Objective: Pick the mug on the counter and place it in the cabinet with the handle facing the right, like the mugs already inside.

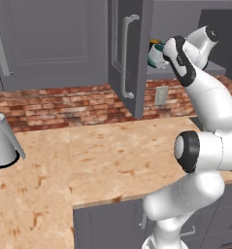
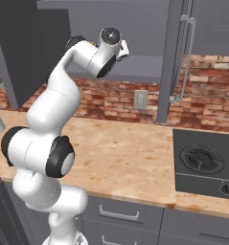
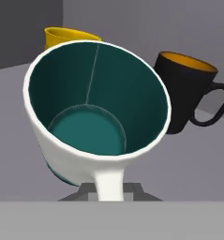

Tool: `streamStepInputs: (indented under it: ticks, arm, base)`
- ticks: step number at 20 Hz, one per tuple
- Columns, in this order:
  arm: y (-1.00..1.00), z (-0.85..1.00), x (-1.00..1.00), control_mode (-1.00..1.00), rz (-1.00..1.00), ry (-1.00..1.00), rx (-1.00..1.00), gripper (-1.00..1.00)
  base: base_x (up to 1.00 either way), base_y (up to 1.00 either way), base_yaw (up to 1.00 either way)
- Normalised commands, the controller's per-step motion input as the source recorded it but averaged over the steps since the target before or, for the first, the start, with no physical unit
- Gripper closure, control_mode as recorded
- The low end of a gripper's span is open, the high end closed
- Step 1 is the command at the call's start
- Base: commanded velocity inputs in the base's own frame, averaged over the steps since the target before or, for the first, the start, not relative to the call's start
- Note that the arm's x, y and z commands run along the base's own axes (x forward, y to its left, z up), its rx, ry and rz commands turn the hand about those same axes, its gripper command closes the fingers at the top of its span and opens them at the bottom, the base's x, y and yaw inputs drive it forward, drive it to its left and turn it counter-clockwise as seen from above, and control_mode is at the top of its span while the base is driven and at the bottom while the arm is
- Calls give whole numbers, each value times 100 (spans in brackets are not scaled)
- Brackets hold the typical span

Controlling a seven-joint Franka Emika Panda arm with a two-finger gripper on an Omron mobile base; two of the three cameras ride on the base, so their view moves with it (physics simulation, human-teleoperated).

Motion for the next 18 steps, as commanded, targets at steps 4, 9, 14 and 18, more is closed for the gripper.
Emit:
streamStepInputs:
  ticks: [4,9,14,18]
  arm:
    - [0,0,16,-100,13,0,-2,100]
    - [0,0,14,-100,12,0,-5,100]
    - [0,0,13,-100,12,0,-5,100]
    - [0,0,16,-100,11,0,-6,-100]
  base:
    - [0,0,0]
    - [0,0,0]
    - [0,0,0]
    - [0,0,0]
